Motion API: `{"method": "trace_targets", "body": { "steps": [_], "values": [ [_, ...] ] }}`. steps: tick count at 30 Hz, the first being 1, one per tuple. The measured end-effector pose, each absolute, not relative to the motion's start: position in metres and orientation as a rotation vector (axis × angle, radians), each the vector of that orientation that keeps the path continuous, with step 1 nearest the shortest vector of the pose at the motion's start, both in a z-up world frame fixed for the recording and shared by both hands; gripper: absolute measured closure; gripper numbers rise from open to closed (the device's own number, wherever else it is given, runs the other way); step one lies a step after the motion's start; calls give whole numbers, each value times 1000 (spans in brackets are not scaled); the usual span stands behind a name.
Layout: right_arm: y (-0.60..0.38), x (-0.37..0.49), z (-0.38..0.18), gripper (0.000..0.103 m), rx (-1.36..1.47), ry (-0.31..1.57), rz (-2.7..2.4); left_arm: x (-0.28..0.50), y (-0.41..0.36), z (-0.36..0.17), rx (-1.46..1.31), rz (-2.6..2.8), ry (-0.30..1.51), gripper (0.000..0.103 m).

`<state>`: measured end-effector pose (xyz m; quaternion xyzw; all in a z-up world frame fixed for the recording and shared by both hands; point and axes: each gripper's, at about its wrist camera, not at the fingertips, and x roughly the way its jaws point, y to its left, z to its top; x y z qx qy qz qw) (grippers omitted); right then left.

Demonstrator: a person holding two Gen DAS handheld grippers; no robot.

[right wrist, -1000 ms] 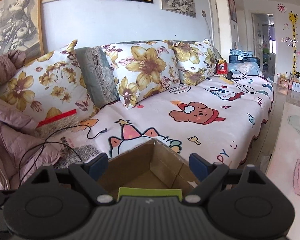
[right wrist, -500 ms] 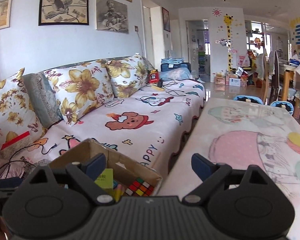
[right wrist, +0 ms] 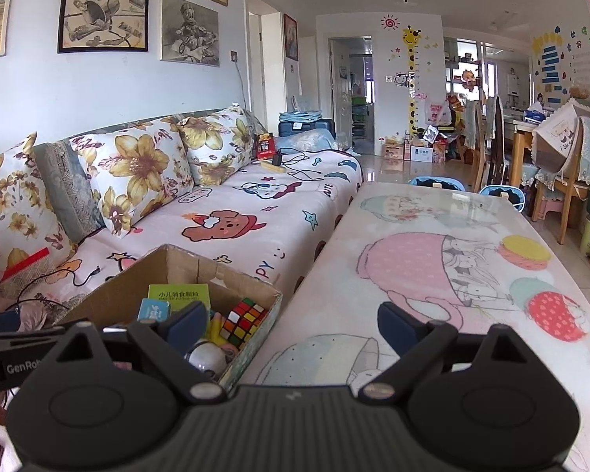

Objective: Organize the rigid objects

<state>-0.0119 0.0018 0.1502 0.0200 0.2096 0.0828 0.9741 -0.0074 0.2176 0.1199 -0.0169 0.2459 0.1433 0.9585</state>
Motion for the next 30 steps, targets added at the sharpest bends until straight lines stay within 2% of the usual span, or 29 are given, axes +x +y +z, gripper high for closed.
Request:
{"method": "trace_targets", "body": {
  "steps": [14, 30],
  "values": [
    [-7, -82, 174, 9, 29, 380, 168, -55, 195, 149, -12, 273, 454, 0],
    [3, -117, 186, 9, 21, 348, 194, -85, 195, 159, -19, 278, 389, 0]
  ]
}}
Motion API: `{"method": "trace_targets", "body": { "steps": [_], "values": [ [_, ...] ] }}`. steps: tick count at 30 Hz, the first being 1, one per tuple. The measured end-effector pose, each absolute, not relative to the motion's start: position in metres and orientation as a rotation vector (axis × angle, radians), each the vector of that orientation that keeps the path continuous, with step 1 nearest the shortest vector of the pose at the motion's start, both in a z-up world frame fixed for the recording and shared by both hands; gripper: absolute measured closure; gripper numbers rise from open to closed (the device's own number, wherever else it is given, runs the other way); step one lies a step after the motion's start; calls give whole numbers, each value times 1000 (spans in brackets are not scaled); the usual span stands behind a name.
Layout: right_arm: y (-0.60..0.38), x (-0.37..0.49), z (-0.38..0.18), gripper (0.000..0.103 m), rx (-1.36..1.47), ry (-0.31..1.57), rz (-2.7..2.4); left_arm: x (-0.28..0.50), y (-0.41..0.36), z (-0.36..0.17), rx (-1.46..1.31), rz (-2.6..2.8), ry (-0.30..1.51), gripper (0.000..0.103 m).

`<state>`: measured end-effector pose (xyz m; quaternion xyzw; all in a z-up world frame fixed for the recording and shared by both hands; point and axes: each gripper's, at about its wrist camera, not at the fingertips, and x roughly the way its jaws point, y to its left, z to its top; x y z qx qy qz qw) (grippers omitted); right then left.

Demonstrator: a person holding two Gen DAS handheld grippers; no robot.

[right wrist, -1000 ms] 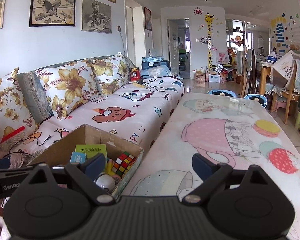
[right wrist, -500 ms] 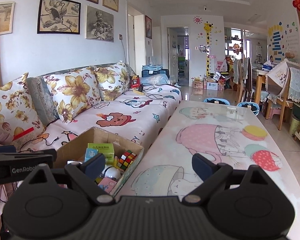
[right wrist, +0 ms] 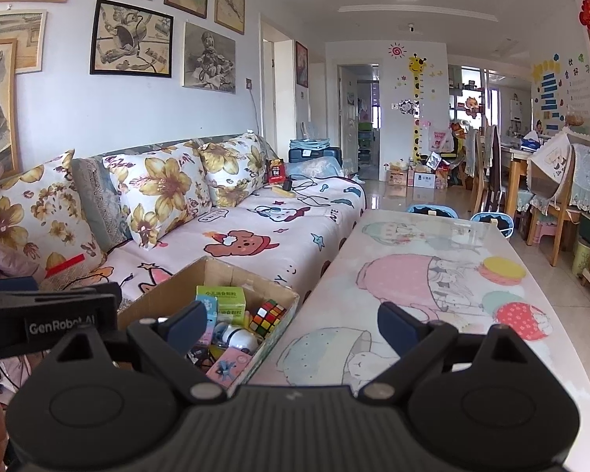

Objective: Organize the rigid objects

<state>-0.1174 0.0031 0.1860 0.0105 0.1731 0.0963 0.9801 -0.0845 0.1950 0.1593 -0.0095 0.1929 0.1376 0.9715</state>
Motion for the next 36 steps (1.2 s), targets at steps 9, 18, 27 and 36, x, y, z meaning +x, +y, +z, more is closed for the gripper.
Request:
{"method": "trace_targets", "body": {
  "steps": [9, 18, 27, 36],
  "values": [
    [9, -127, 187, 7, 3, 333, 197, -90, 195, 161, -39, 283, 371, 0],
    [11, -127, 188, 7, -1, 326, 195, -93, 194, 160, -31, 290, 364, 0],
    [15, -128, 184, 7, -15, 331, 199, -94, 195, 159, -39, 304, 366, 0],
    [16, -126, 183, 7, -14, 336, 200, -95, 193, 159, -38, 309, 367, 0]
  ]
}}
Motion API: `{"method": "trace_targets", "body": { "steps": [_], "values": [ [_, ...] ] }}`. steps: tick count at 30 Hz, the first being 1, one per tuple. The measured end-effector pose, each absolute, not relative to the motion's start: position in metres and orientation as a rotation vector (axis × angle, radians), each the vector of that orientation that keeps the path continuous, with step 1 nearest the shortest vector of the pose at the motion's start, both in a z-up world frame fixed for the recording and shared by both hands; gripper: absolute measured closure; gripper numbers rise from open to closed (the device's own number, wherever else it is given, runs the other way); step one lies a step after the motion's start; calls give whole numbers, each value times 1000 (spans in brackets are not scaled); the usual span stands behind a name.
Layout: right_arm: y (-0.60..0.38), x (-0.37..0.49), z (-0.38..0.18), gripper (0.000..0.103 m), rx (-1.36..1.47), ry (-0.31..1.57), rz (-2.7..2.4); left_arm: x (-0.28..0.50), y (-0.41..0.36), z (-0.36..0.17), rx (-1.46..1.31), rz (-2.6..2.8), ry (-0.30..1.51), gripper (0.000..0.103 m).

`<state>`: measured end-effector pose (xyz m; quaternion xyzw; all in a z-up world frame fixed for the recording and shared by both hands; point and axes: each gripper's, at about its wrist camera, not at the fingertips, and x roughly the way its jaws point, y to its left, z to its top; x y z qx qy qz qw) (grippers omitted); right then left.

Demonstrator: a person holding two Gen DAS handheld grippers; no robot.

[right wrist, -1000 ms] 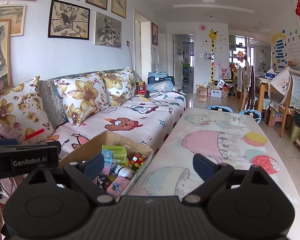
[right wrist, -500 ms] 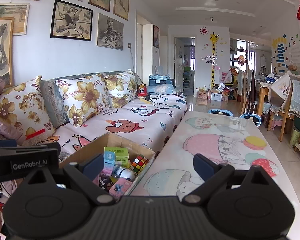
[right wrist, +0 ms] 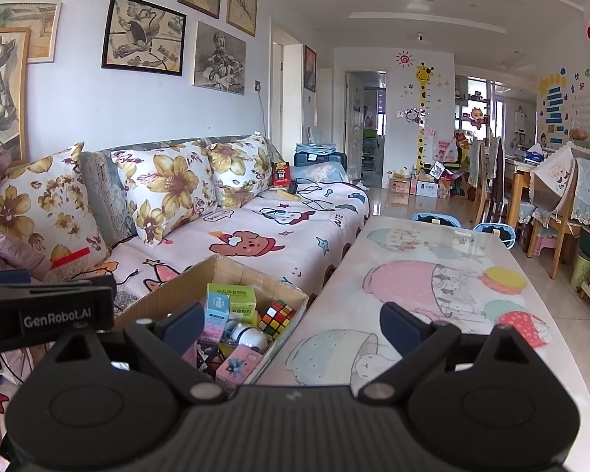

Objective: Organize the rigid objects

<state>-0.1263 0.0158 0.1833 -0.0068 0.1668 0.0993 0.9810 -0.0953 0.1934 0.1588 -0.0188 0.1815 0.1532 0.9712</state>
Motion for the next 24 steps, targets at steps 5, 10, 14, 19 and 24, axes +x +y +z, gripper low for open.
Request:
{"method": "trace_targets", "body": {
  "steps": [5, 10, 14, 19, 24],
  "values": [
    [16, -126, 182, 7, -14, 338, 198, -95, 194, 159, -39, 310, 366, 0],
    [17, -126, 181, 7, -18, 337, 194, -96, 193, 159, -44, 309, 365, 0],
    [17, -125, 180, 7, -17, 340, 195, -97, 193, 159, -47, 312, 363, 0],
    [17, -125, 179, 7, -19, 343, 194, -96, 193, 158, -47, 312, 364, 0],
    [17, -124, 177, 7, -19, 347, 193, -96, 194, 158, -50, 313, 368, 0]
  ]
}}
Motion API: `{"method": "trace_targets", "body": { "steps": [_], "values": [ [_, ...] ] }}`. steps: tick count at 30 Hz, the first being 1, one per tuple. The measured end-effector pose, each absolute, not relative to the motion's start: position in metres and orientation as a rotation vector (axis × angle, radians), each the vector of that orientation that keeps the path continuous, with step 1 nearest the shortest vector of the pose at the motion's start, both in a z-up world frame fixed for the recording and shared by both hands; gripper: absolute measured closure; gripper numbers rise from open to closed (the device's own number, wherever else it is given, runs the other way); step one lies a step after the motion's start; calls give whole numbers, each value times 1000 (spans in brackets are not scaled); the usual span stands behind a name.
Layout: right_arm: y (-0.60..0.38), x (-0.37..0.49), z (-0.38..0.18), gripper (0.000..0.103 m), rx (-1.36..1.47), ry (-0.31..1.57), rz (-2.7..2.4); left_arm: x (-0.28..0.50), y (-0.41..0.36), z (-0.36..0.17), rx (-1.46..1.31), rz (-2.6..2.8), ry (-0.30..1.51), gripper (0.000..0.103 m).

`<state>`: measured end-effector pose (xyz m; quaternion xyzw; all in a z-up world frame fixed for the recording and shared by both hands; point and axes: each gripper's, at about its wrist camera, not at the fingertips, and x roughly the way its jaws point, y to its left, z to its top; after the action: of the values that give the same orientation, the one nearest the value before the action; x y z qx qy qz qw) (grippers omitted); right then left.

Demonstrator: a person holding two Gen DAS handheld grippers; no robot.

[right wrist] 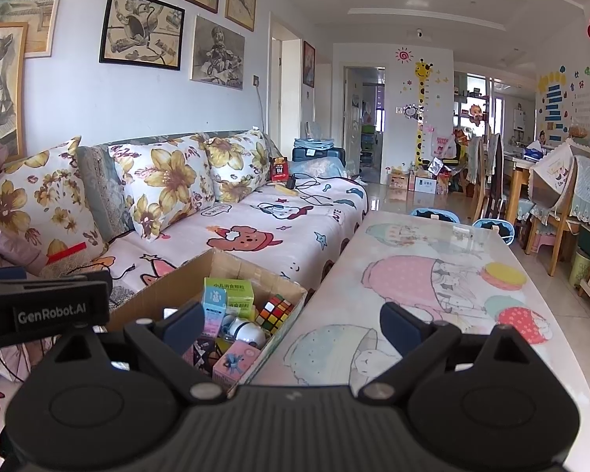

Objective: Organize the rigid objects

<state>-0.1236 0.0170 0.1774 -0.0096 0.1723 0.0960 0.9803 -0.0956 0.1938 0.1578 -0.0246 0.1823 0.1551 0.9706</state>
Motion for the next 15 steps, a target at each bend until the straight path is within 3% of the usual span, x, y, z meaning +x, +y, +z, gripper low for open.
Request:
{"method": "trace_targets", "body": {
  "steps": [15],
  "values": [
    [20, -118, 173, 7, -21, 359, 190, -94, 193, 157, -58, 315, 366, 0]
  ]
}}
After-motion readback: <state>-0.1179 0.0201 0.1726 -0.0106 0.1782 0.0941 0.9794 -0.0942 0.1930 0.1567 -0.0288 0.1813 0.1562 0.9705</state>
